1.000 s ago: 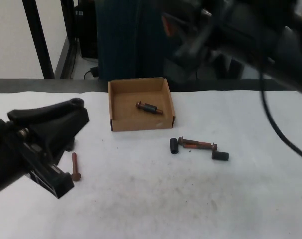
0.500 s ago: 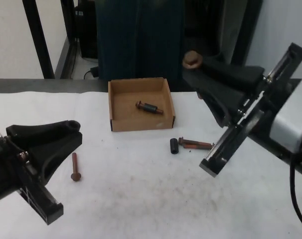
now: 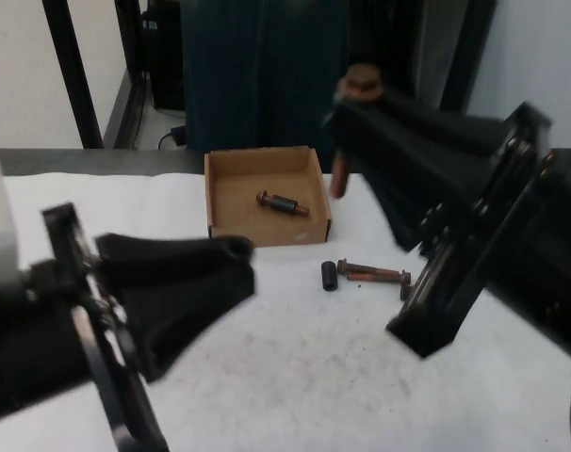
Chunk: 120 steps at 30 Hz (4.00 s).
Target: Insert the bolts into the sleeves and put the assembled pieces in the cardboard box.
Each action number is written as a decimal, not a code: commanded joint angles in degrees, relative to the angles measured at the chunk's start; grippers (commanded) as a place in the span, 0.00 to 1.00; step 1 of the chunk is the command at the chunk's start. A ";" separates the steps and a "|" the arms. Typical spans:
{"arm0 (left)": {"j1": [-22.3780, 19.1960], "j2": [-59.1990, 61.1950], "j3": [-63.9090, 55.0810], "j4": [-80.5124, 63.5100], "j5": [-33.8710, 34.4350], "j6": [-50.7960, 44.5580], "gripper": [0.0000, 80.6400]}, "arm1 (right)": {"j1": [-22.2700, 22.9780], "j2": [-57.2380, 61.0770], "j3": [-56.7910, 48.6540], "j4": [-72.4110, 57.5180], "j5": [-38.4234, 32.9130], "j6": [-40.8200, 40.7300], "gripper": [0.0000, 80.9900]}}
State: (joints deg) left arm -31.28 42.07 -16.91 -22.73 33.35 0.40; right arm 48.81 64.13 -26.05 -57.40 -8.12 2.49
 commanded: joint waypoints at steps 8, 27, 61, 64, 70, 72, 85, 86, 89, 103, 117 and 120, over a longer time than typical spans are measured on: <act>-9.28 3.56 -0.68 -1.08 -15.90 0.36 0.01 | 3.67 0.44 -0.17 -2.15 3.56 1.83 0.00; -9.28 5.54 -0.68 -9.00 -16.78 -4.72 0.01 | 3.67 0.44 -0.17 -2.03 3.55 1.83 0.00; -9.41 5.54 -0.68 -12.64 -7.96 -9.85 0.01 | 6.33 0.44 -0.17 -0.26 2.64 2.65 0.00; -9.41 5.54 -0.68 -13.63 -7.96 -9.74 0.01 | 6.33 0.44 -0.17 -0.26 2.64 2.65 0.00; -9.41 5.54 -0.68 -13.62 -7.96 -9.32 0.01 | 6.33 0.44 -0.17 -0.28 2.64 1.62 0.00; -9.41 5.54 -0.68 -13.62 -7.96 -9.32 0.01 | 6.33 0.44 -0.17 -0.28 2.64 0.87 0.00; -9.41 5.54 -0.68 -15.26 -6.61 -9.32 0.01 | 6.33 0.44 0.91 1.45 2.87 -1.42 0.00; -9.41 5.54 -0.68 -15.26 -6.61 -9.32 0.01 | 6.33 0.44 0.91 1.42 2.87 -1.42 0.00; -9.41 5.54 -0.68 -15.26 -6.61 -9.32 0.01 | 6.33 0.44 0.91 1.41 3.17 -1.65 0.00; -9.41 5.54 -0.68 -16.60 -6.62 -9.19 0.01 | 6.22 0.44 0.91 2.88 5.71 -2.97 0.00; -9.29 5.54 -0.68 -18.70 -6.62 -2.11 0.01 | 6.22 0.44 0.96 5.28 5.71 -1.19 0.00; -9.29 5.54 -0.68 -18.70 -6.62 -1.05 0.01 | 6.22 0.44 0.96 5.44 6.04 -2.49 0.00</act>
State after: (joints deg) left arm -40.46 47.89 -16.91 -38.09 25.26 -4.39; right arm 55.25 64.55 -25.32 -53.07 -3.93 1.72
